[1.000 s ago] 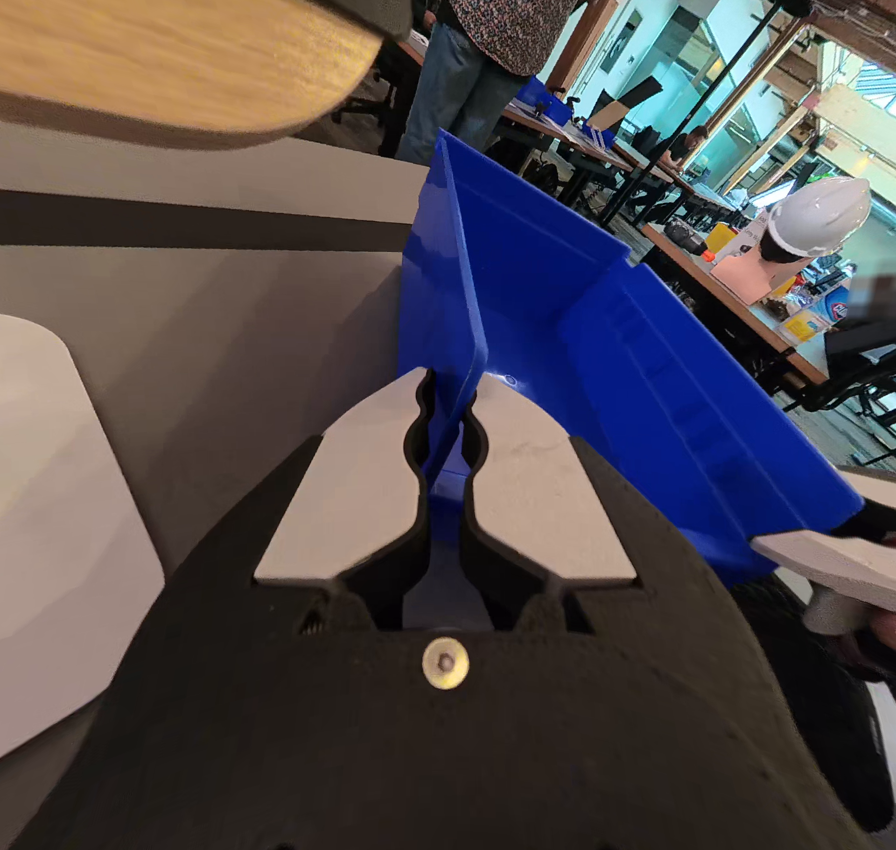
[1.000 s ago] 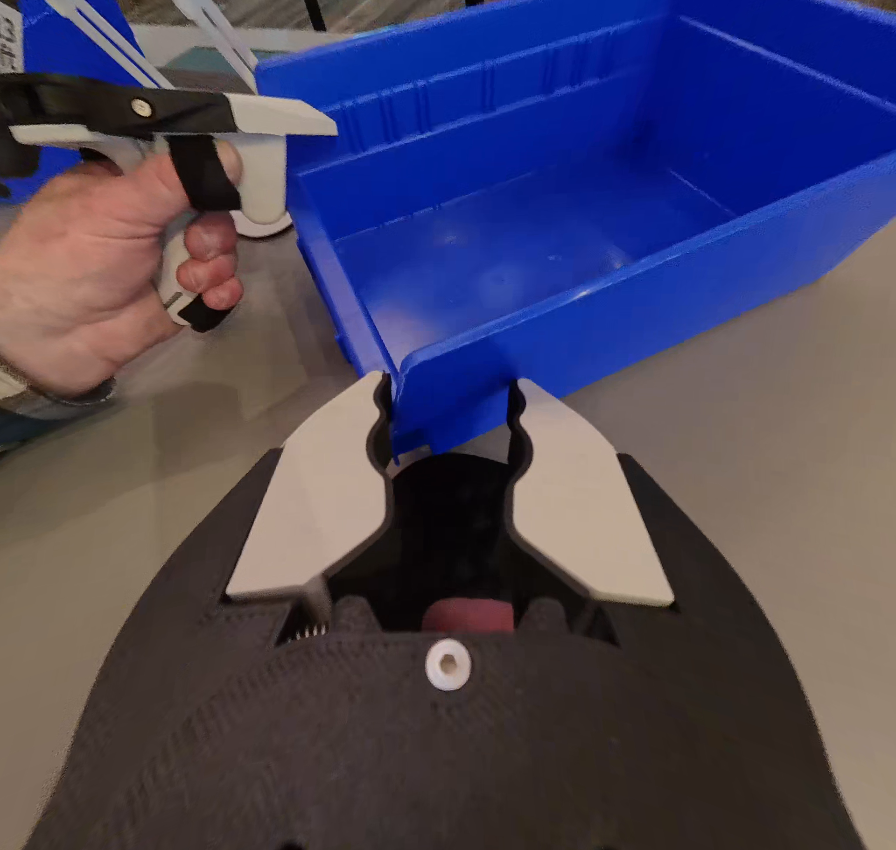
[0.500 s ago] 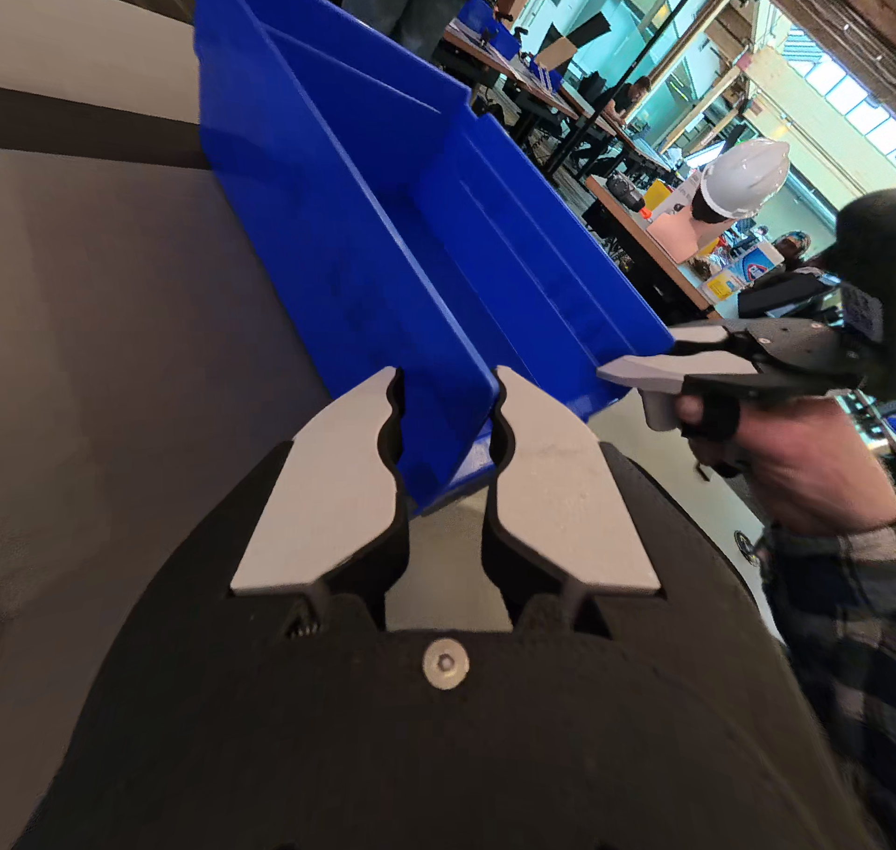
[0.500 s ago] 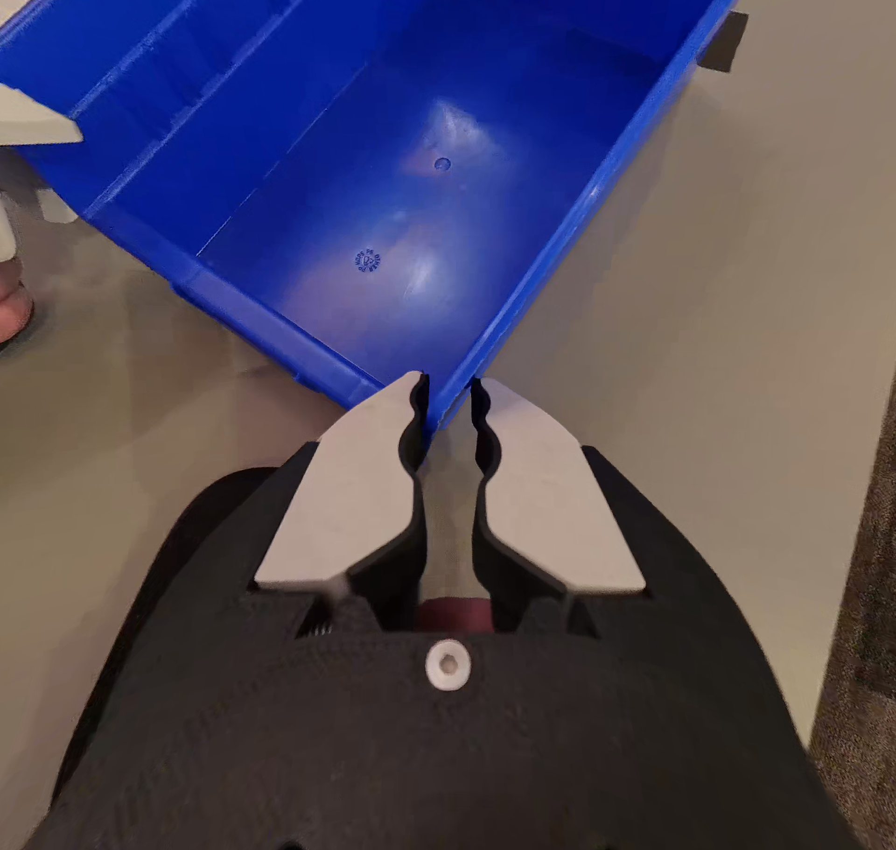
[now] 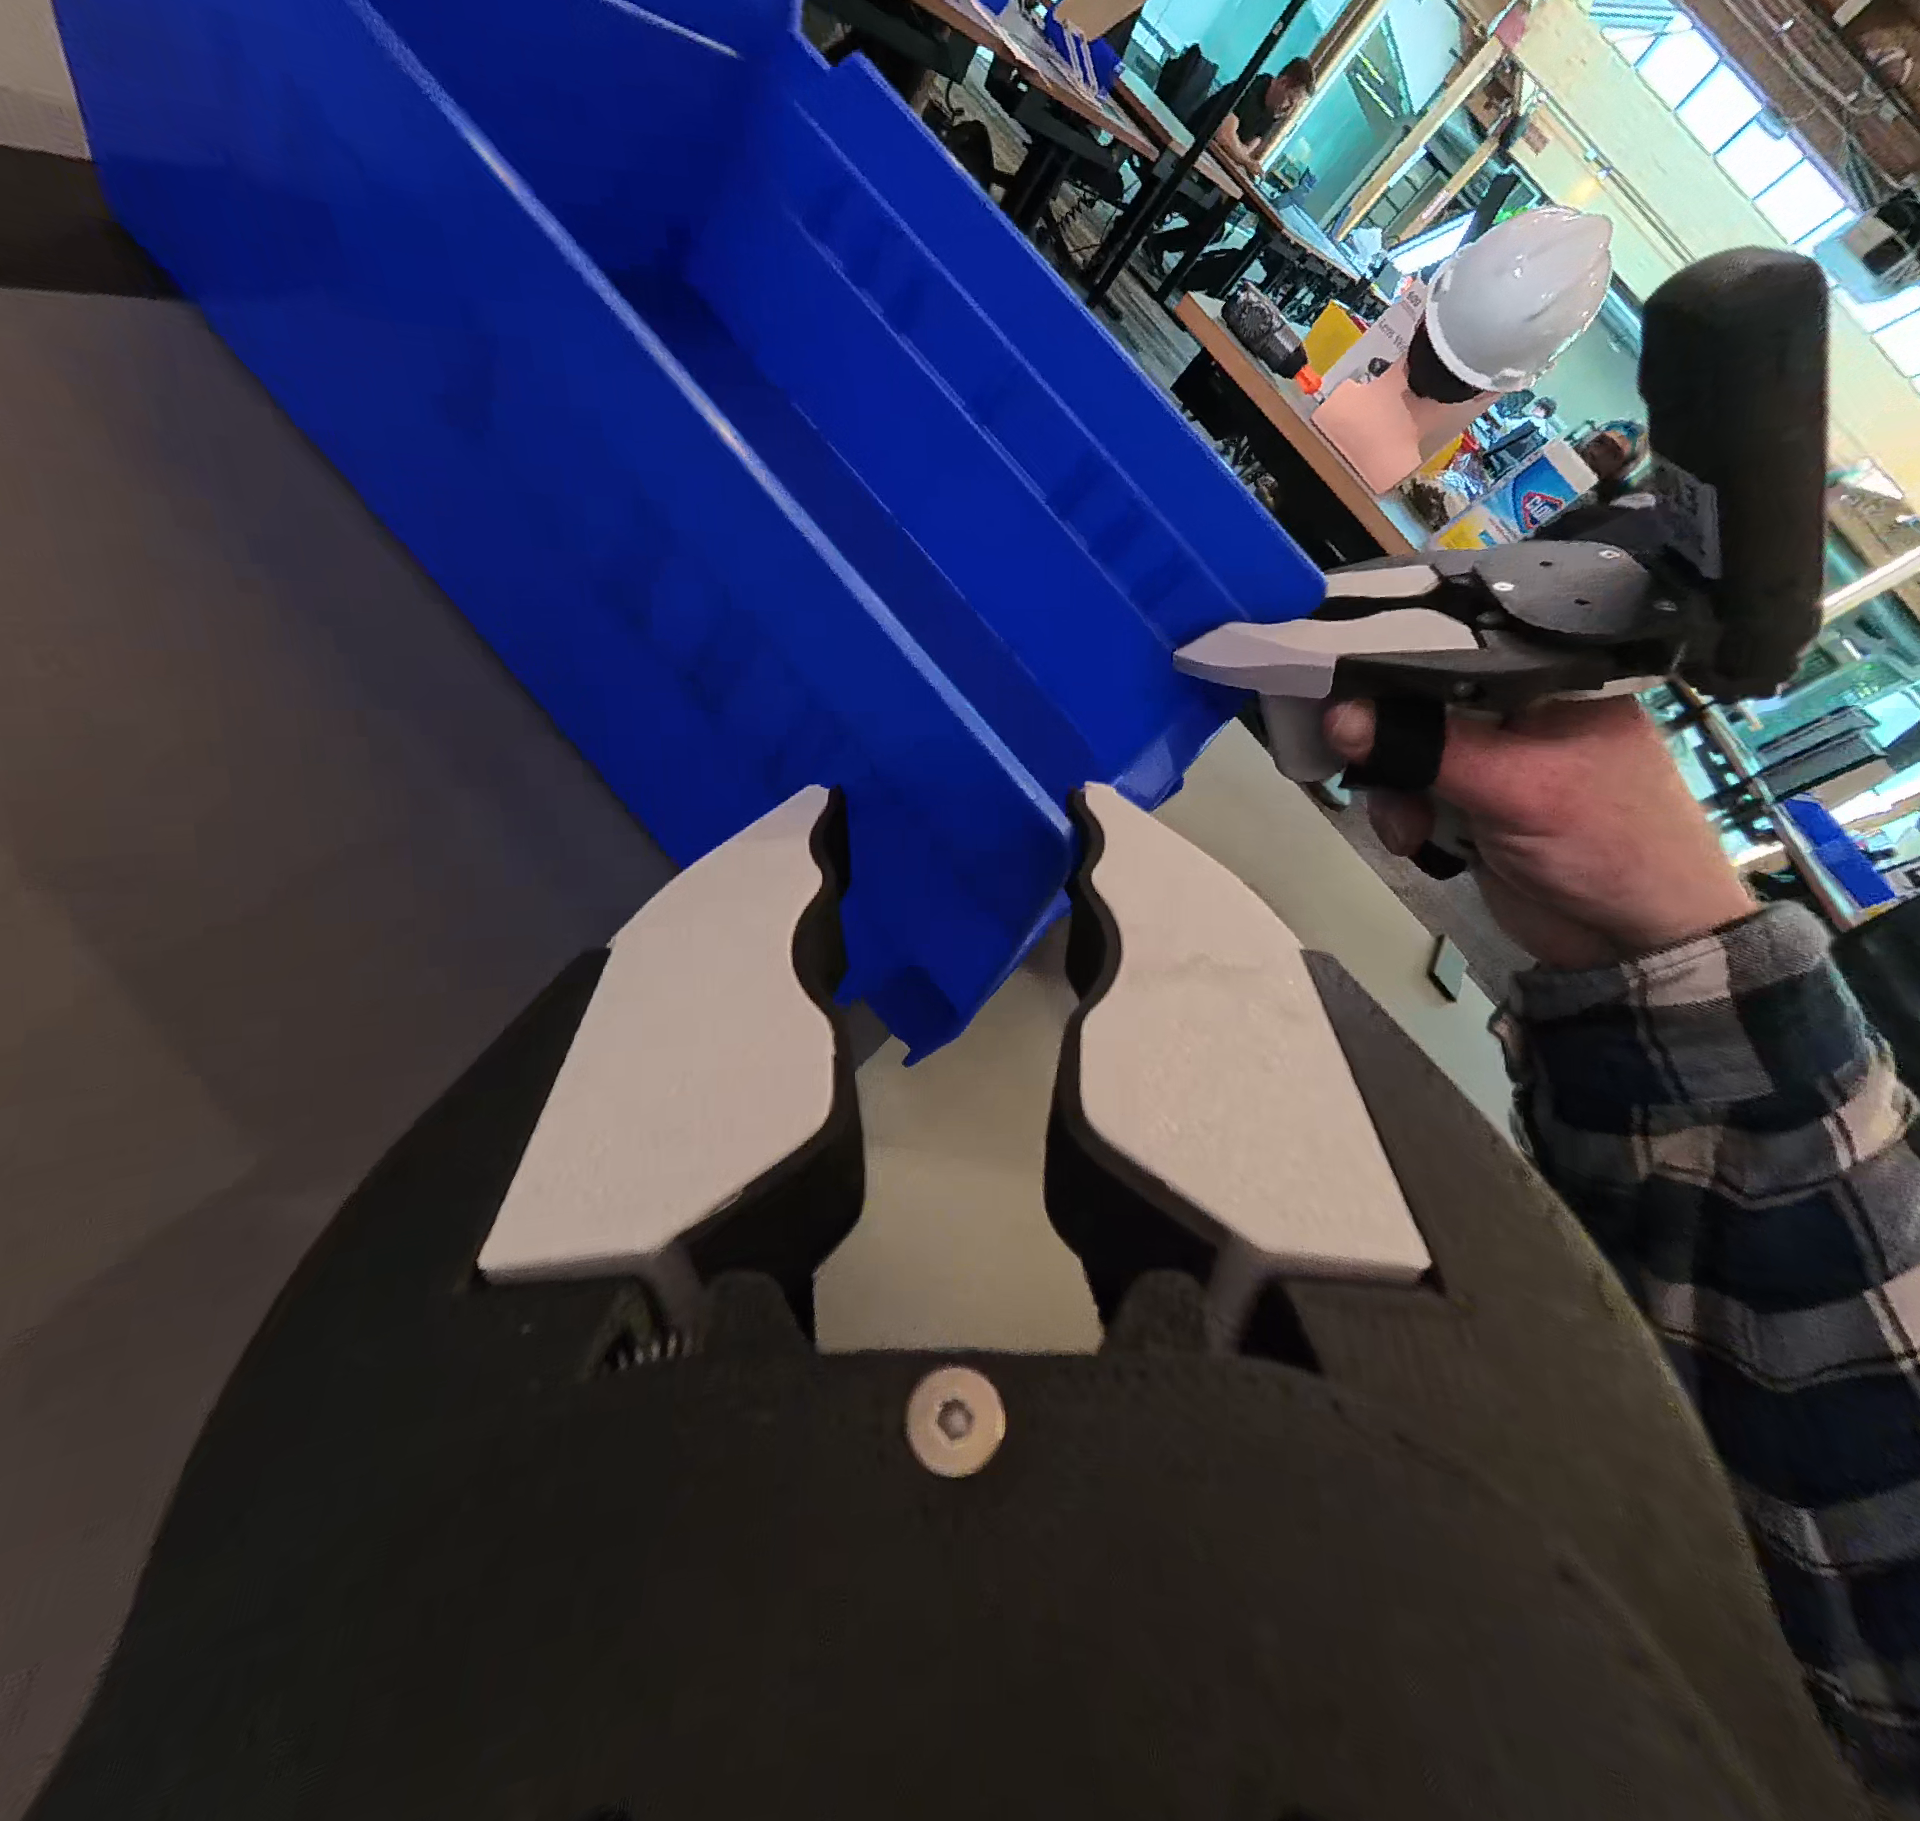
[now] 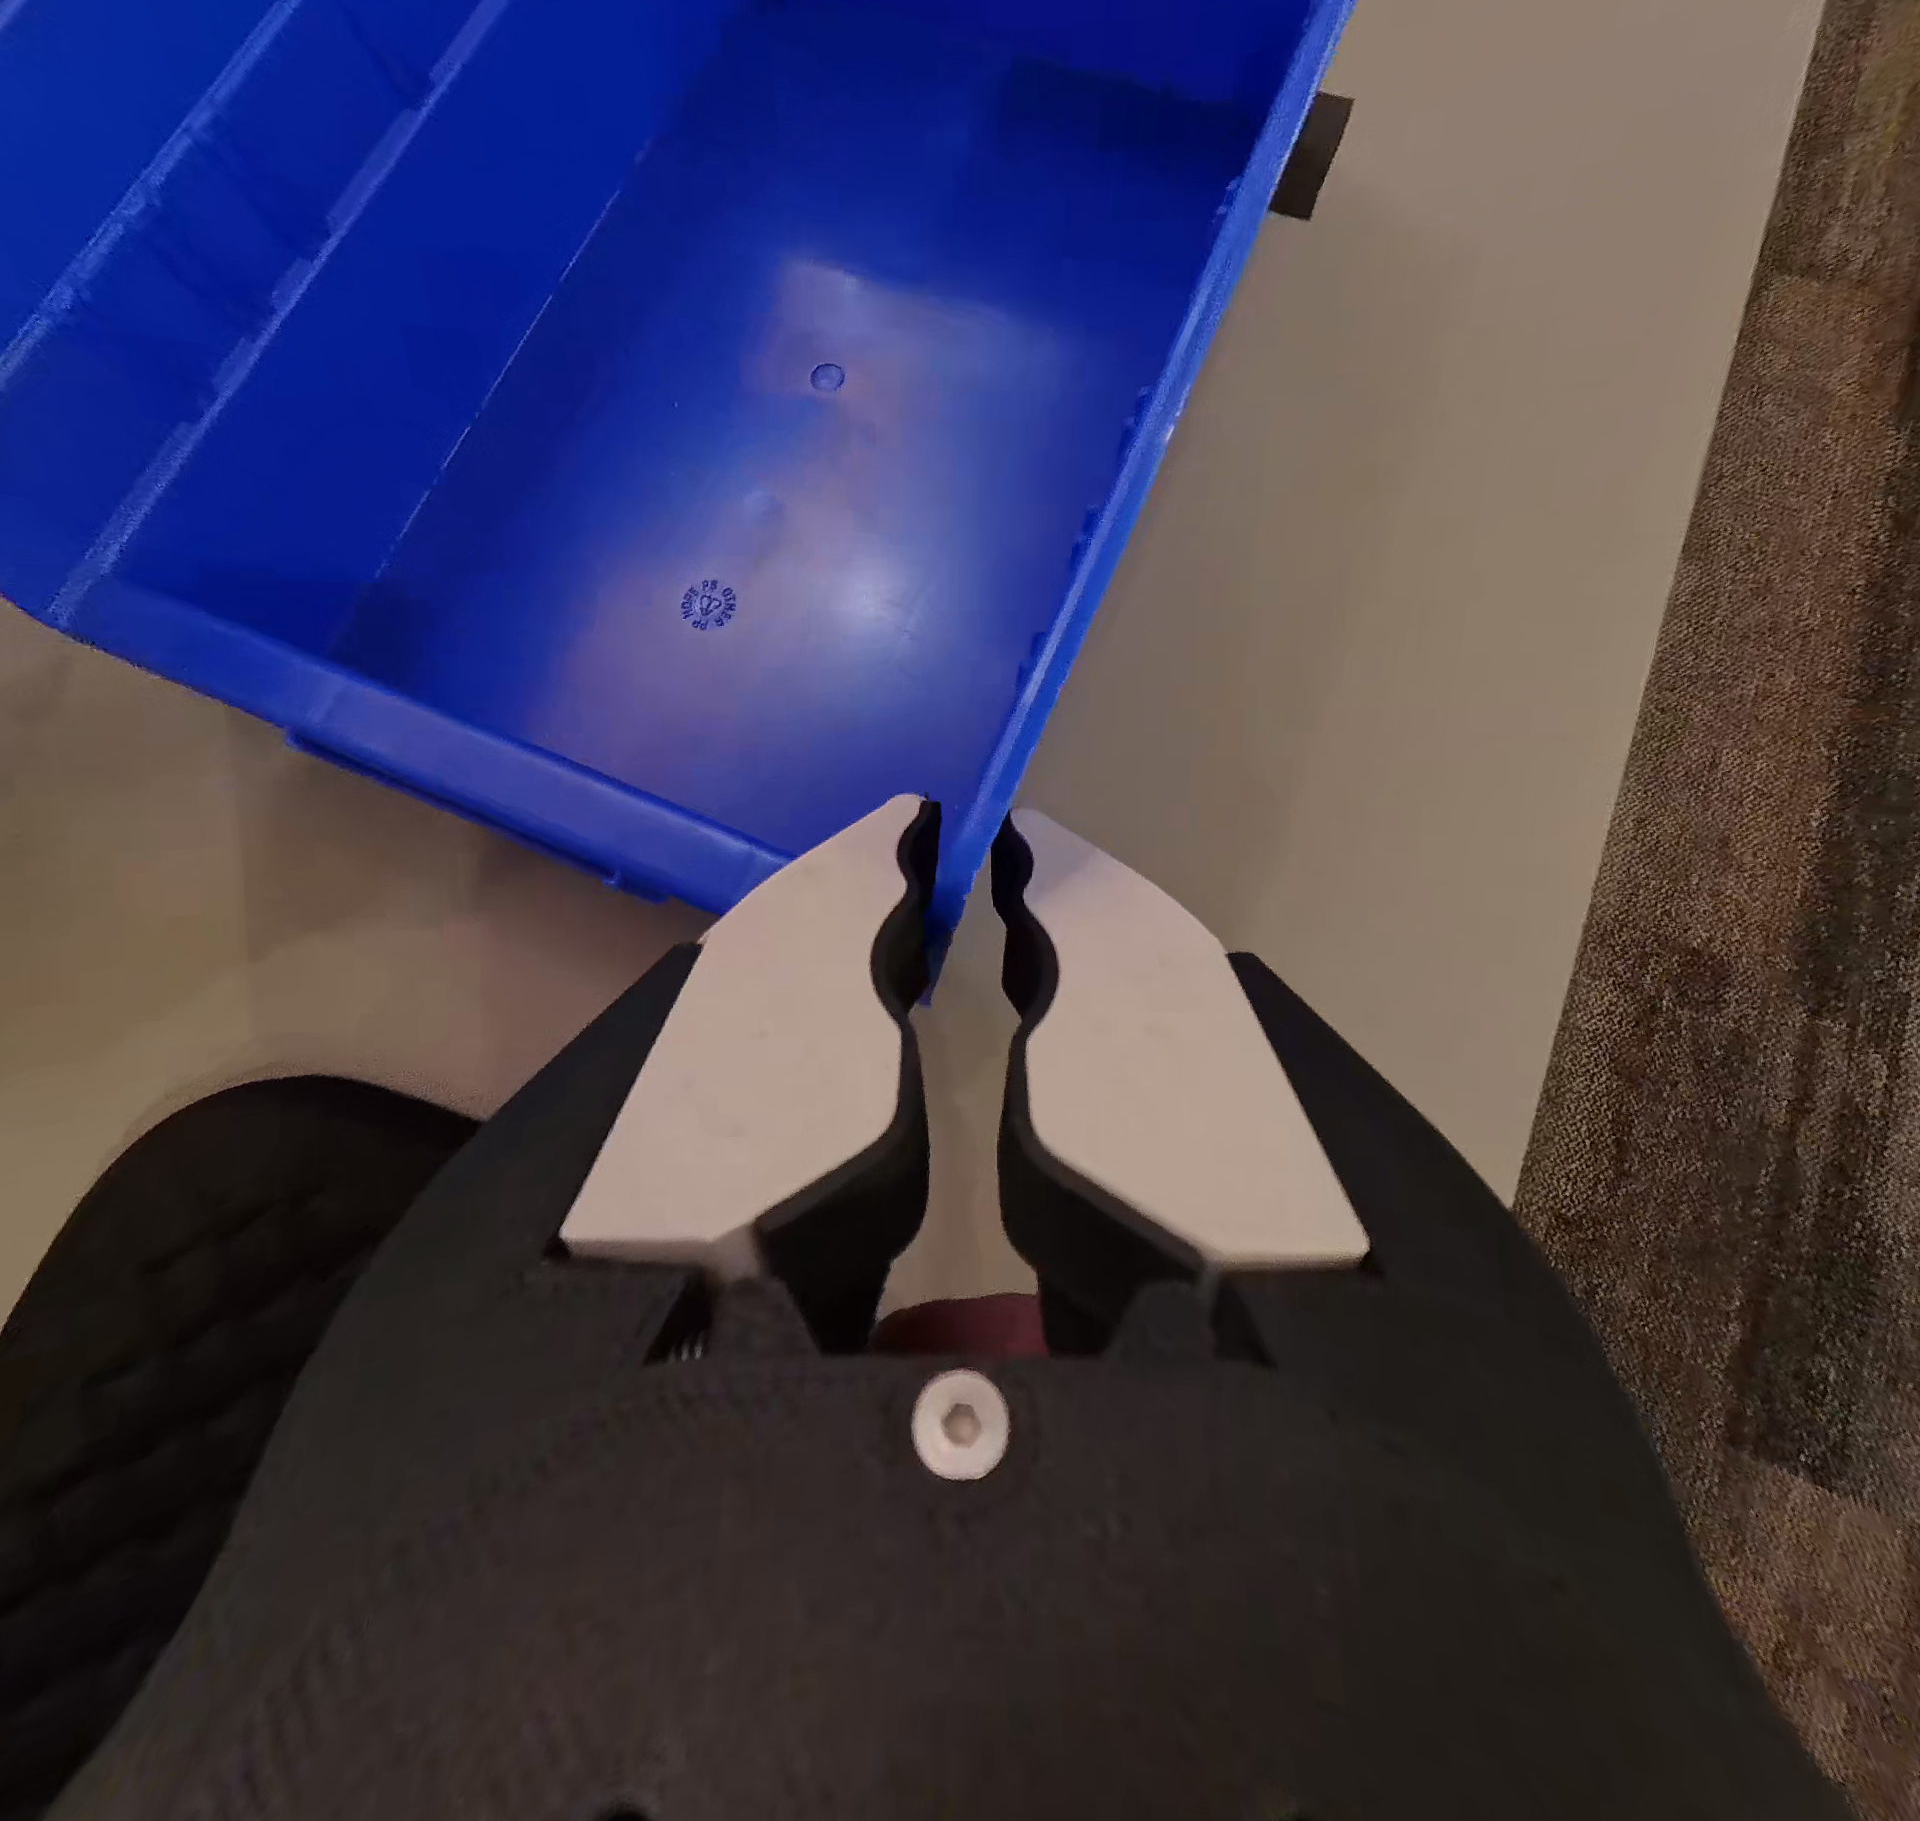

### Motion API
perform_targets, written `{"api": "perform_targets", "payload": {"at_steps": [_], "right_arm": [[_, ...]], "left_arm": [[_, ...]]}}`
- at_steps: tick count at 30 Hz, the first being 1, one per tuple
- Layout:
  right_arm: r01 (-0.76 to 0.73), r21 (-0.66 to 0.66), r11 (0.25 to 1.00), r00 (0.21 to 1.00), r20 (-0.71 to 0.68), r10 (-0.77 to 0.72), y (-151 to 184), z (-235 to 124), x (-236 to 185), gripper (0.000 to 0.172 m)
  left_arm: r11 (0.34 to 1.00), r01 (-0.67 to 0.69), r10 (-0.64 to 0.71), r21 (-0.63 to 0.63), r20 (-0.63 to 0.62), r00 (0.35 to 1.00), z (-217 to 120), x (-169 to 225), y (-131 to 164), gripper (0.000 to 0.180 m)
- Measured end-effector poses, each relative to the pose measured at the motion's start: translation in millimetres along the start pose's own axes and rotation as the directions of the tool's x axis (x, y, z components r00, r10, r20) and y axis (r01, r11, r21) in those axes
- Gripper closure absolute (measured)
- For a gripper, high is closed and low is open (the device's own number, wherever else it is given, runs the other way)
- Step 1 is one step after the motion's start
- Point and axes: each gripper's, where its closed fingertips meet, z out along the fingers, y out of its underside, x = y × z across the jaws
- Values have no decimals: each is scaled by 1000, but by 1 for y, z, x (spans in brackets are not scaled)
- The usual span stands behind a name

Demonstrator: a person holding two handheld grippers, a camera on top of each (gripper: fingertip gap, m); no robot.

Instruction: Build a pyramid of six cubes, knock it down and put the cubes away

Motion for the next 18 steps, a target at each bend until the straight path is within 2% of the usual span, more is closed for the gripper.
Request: {"api": "perform_targets", "payload": {"at_steps": [6, 8, 11, 15, 18], "right_arm": [[-20, 44, 999, 1000, 18, 19, -7, 5, 7, 159], [-65, 89, 994, 998, 34, 62, -10, -1, 7, 138], [-54, 157, 986, 998, -25, 58, -15, -23, 8, 126], [61, 204, 977, 996, -74, -47, -24, -61, -33, 127], [156, 256, 954, 988, -60, -146, -34, -82, -89, 129]], "left_arm": [[998, -57, 57, -14, -18, 998, 7, -4, -7, 141], [995, -101, 101, 0, -19, 995, -4, -1, -10, 136], [985, -172, 171, -22, -35, 985, -28, 14, -6, 114], [929, -369, 368, -22, -36, 929, -103, 41, 5, 110], [905, -424, 420, 37, 75, 904, -185, 29, -7, 113]]}}
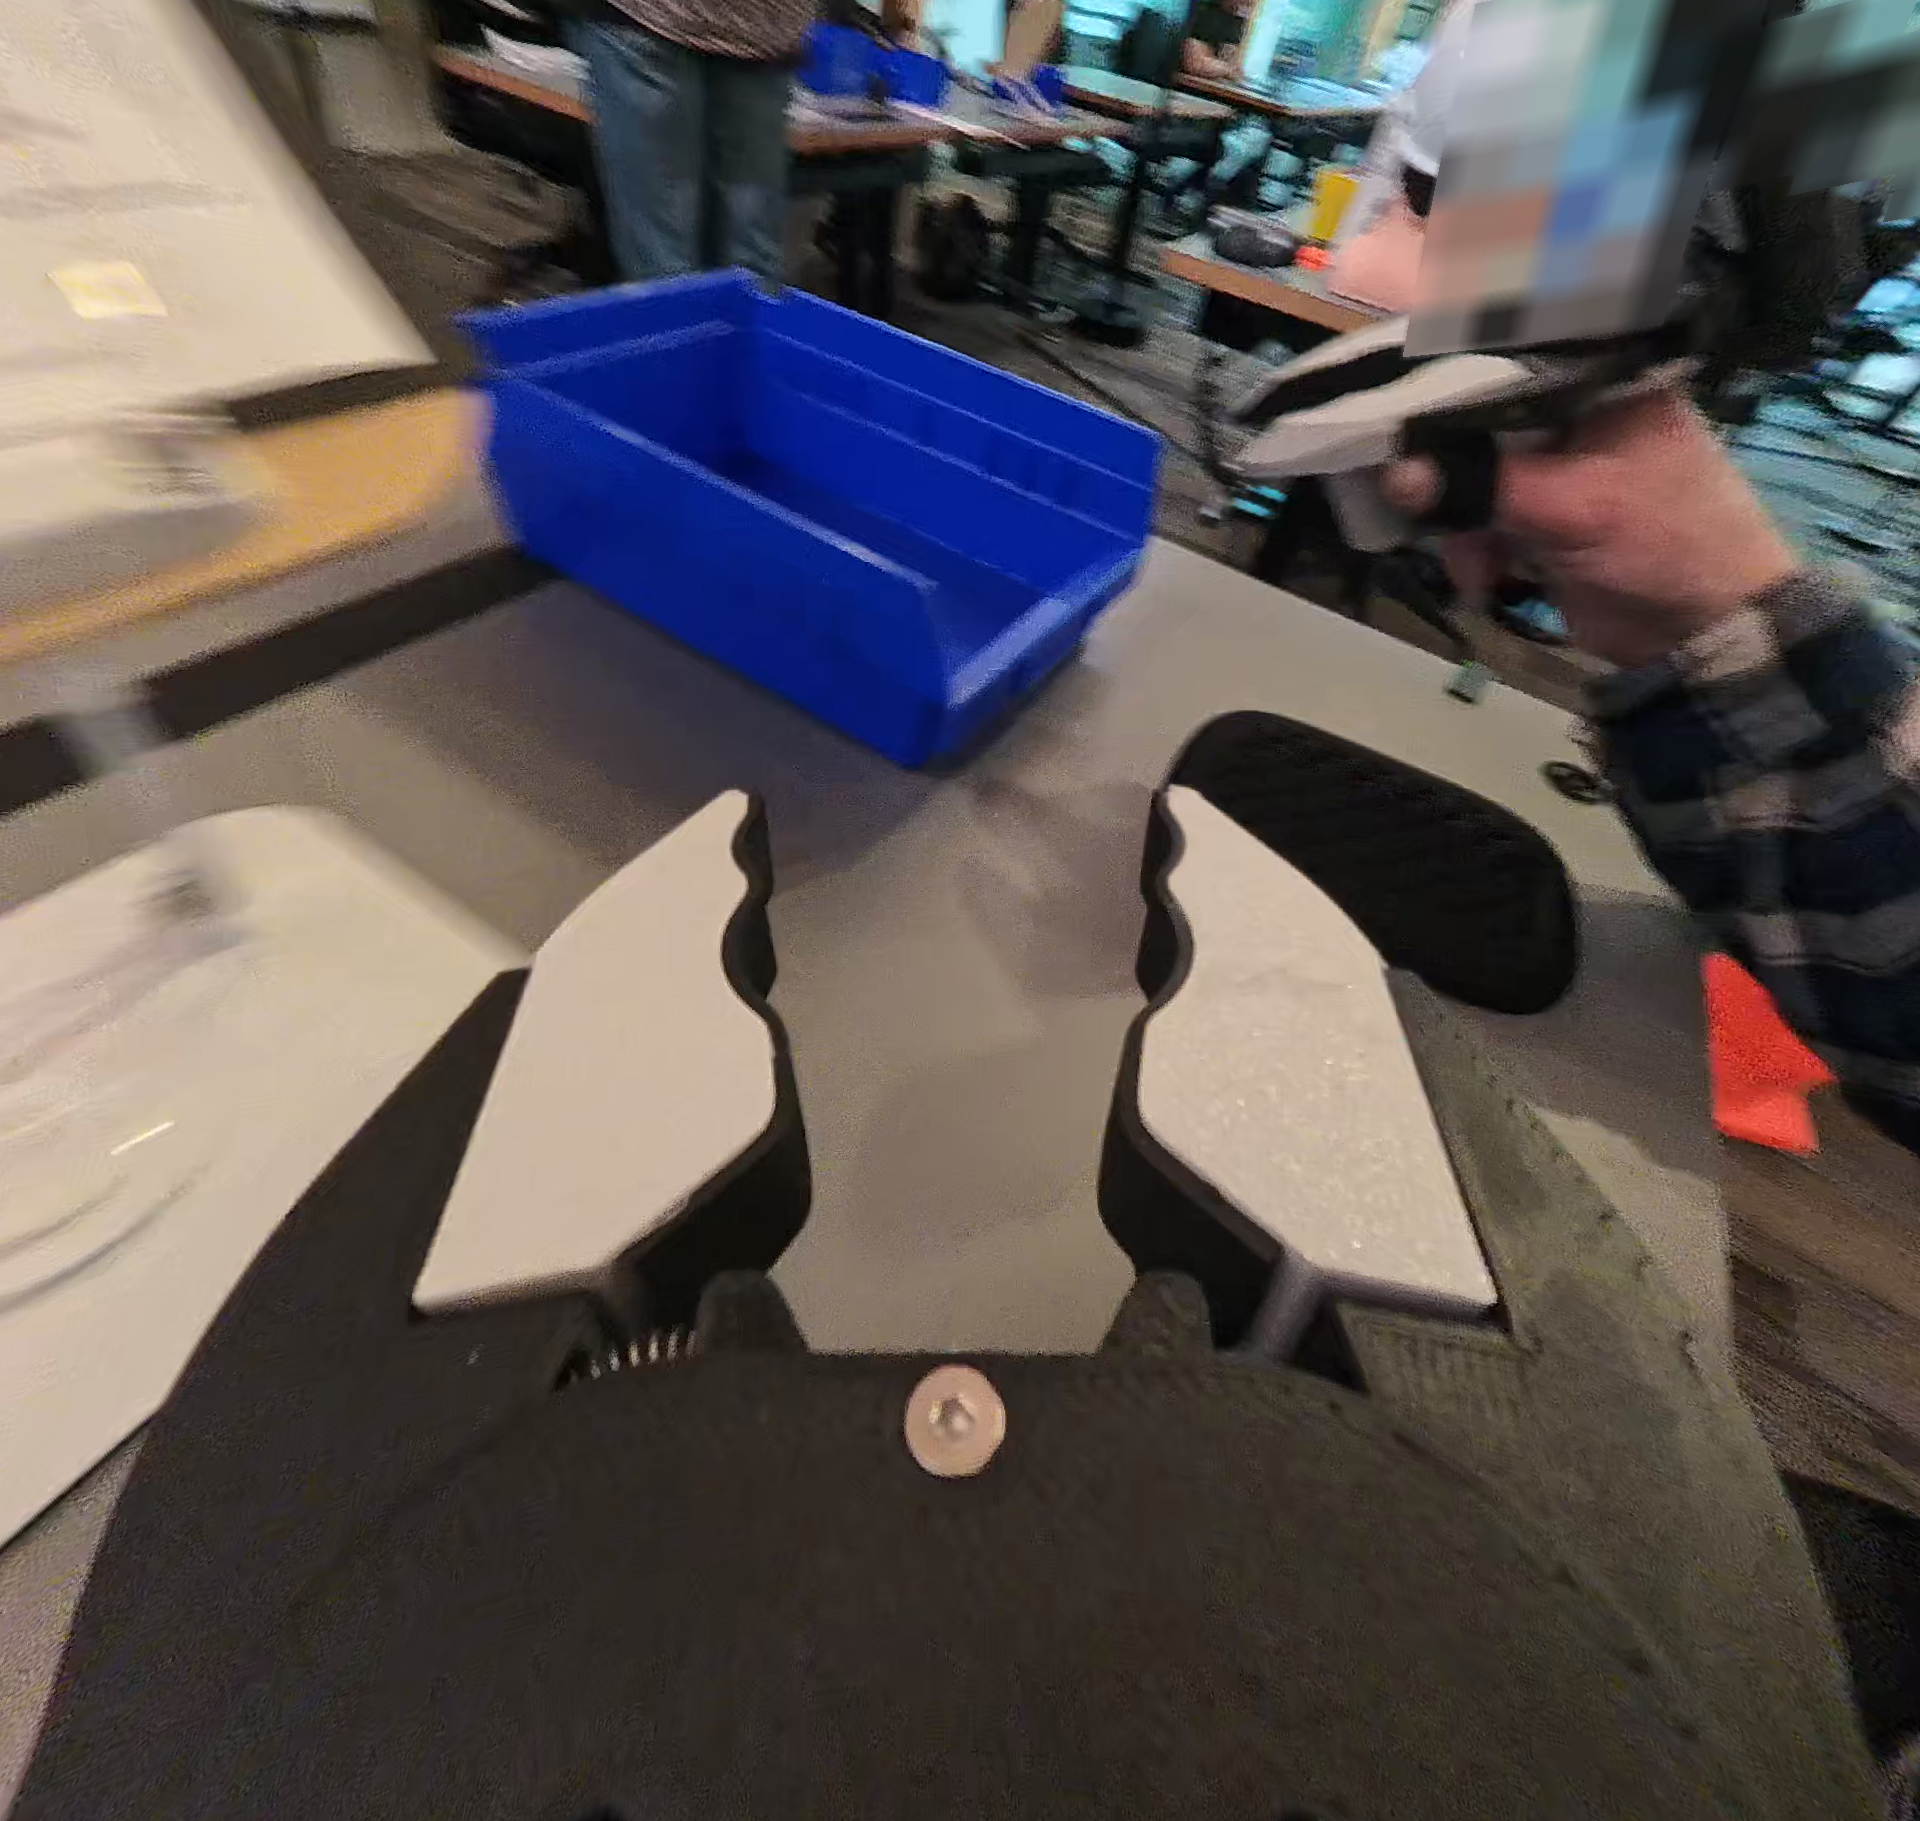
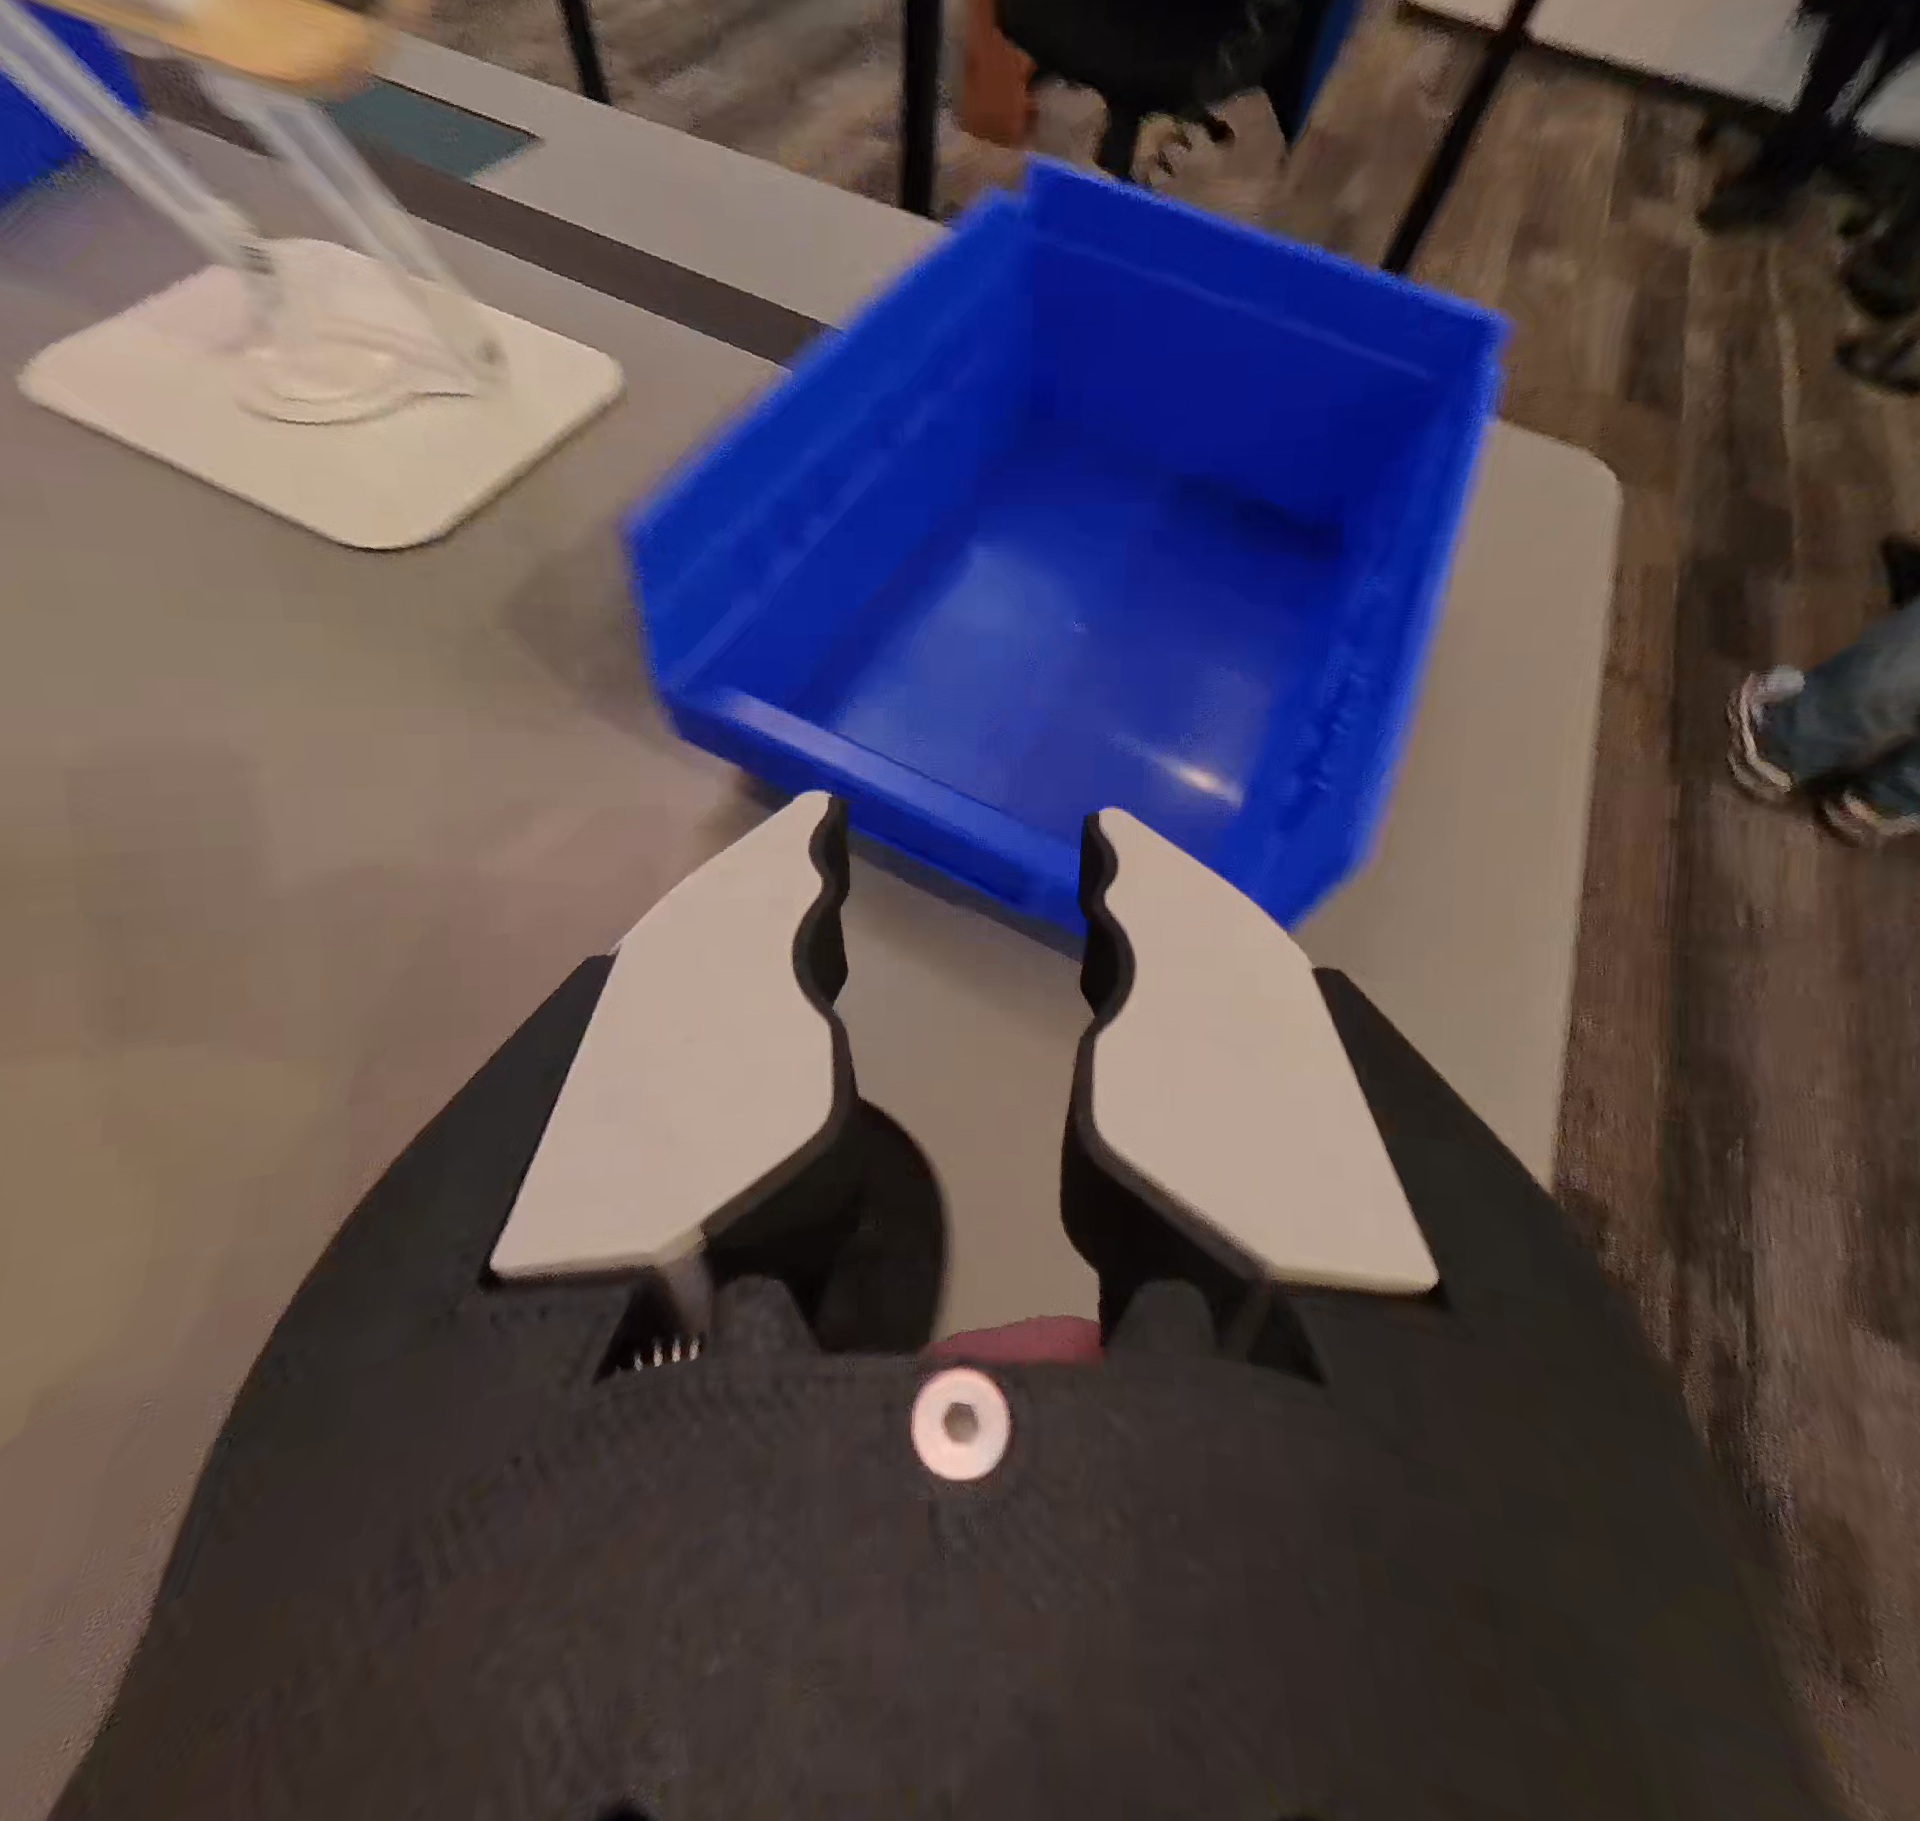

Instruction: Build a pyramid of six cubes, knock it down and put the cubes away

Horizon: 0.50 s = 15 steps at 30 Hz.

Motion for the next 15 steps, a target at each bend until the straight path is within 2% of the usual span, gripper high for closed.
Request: {"api": "perform_targets", "payload": {"at_steps": [2, 4, 7, 9, 10, 13, 15], "right_arm": [[52, 56, 997, 997, 52, -55, -16, -5, -43, 128], [87, 109, 990, 987, 122, -100, -28, -4, -89, 131], [112, 155, 982, 959, 242, -148, -38, 9, -158, 132], [135, 169, 976, 932, 312, -183, -42, 24, -199, 133], [150, 176, 973, 919, 338, -203, -43, 31, -218, 133], [195, 175, 965, 882, 398, -251, -44, 54, -266, 134], [204, 178, 963, 862, 434, -263, -45, 67, -291, 134]], "left_arm": [[996, -35, 18, 86, 187, 982, -66, -42, -10, 118], [992, -62, 12, 110, 412, 911, -141, -96, -8, 116], [992, -37, -59, 119, 707, 704, -265, -178, 18, 110], [993, -9, -94, 117, 838, 538, -342, -224, 44, 113], [991, 11, -123, 134, 869, 479, -371, -242, 55, 113], [992, 107, -98, 64, 932, 349, -421, -288, 95, 109], [975, 212, -129, 59, 934, 333, -428, -309, 121, 96]]}}
